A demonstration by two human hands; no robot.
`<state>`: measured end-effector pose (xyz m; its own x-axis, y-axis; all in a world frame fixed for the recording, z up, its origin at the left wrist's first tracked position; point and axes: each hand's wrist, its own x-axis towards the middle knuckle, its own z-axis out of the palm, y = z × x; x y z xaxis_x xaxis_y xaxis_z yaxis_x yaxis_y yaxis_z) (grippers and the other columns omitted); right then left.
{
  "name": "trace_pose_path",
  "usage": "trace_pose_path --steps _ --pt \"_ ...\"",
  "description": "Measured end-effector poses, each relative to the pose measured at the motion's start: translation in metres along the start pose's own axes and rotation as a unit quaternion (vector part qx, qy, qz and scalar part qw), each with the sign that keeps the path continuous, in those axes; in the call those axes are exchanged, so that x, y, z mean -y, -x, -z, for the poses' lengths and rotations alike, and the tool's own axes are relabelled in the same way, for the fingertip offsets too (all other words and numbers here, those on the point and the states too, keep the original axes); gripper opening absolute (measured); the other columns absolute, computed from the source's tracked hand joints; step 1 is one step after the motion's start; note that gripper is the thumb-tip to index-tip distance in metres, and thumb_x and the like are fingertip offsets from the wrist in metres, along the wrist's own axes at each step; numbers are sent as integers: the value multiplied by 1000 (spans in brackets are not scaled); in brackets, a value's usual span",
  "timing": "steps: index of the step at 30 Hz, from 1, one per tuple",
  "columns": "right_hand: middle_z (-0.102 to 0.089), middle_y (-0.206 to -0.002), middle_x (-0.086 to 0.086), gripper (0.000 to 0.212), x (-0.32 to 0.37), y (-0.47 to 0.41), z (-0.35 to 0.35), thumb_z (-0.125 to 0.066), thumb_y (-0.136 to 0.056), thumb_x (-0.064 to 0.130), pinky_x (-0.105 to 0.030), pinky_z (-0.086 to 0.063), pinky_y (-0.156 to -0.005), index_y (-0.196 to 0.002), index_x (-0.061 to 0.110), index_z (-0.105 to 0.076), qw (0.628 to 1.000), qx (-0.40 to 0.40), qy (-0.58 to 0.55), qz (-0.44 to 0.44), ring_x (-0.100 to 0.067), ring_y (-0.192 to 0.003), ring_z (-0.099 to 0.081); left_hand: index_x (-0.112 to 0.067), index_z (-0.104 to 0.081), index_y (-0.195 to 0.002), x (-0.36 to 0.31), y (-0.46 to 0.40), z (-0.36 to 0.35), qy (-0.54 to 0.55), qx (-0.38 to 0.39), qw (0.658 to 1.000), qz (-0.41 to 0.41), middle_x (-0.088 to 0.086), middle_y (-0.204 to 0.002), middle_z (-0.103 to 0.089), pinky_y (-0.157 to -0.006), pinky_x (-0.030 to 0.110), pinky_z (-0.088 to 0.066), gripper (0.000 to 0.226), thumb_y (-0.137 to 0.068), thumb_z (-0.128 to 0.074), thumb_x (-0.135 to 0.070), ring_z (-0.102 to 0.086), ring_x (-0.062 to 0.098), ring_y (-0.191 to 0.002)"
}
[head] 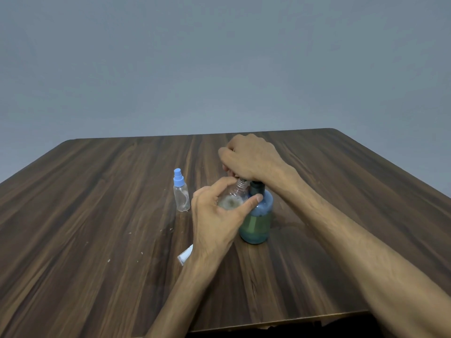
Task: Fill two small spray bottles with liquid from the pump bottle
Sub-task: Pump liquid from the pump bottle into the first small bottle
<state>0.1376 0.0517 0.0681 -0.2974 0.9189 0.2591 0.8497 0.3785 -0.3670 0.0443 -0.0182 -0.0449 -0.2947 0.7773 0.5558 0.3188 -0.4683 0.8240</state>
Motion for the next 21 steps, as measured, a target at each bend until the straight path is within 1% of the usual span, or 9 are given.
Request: trace_pose_path --steps 3,6,7,9,11,14,15,19,21 --pt "-81 -82 -2 46 -1 -1 4 -41 -91 36 -38 -59 -84 -86 10 -78 999 -26 -22 7 -26 -82 -75 -31 -82 -97 1 2 0 1 -1 1000 -8 -13 -88 -82 -88 57 -62 44 -67 -88 -61 -79 23 -92" --pt "-79 -83 0 44 -1 -1 -1 -42 -92 37 -42 -58 -85 -85 14 -78 1000 27 1 -5 -25 -83 -73 -24 -83 -98 2 0 0 6 0 1000 -4 -11 -88 -82 -87 57 -63 48 -67 -88 -60 -79 24 -91" --pt "-79 -82 0 44 0 -1 -1 -41 -91 38 -42 -58 -84 -84 14 -78 1000 27 2 -4 -25 -83 -73 -24 -83 -98 2 0 0 6 -2 1000 -3 -10 -88 -82 -86 56 -63 48 -66 -89 -60 -78 24 -90" --pt "-79 -80 -2 49 1 -1 3 -39 -85 40 -41 -59 -83 -84 11 -78 1000 -15 -25 4 -27 -82 -73 -28 -82 -97 3 1 0 1 -3 1000 -5 -12 -88 -82 -86 56 -63 45 -67 -88 -60 -78 23 -90" --pt "-80 -81 -4 50 0 -2 6 -38 -85 40 -39 -59 -82 -86 8 -77 998 -42 -39 14 -29 -82 -73 -29 -82 -97 2 1 0 0 -3 1000 -13 -13 -88 -82 -86 56 -63 44 -67 -88 -60 -78 22 -91" --pt "-79 -82 0 44 -2 -2 -1 -42 -92 37 -40 -58 -82 -85 13 -78 1000 24 2 7 -26 -83 -72 -25 -83 -99 3 -1 -1 4 0 1000 -3 -11 -89 -82 -87 55 -63 49 -66 -88 -61 -78 24 -92" --pt "-79 -82 -1 44 -1 -1 -2 -42 -93 38 -40 -58 -82 -85 13 -78 999 31 6 5 -27 -83 -73 -24 -83 -99 4 0 -1 5 0 1000 0 -10 -89 -82 -87 54 -63 50 -66 -88 -61 -78 24 -92" --pt "-81 -85 -4 51 0 -4 5 -38 -86 40 -38 -59 -81 -90 8 -77 999 -34 -28 18 -30 -84 -74 -26 -83 -99 4 2 0 8 -4 1000 -1 -10 -89 -82 -87 54 -63 47 -67 -88 -61 -78 25 -93" --pt "-80 -84 -2 47 -3 -4 3 -40 -90 39 -39 -59 -82 -88 11 -78 1000 3 -14 10 -29 -84 -74 -27 -83 -97 3 2 -1 8 -1 1000 -3 -11 -89 -82 -88 56 -63 44 -67 -89 -59 -78 24 -93"
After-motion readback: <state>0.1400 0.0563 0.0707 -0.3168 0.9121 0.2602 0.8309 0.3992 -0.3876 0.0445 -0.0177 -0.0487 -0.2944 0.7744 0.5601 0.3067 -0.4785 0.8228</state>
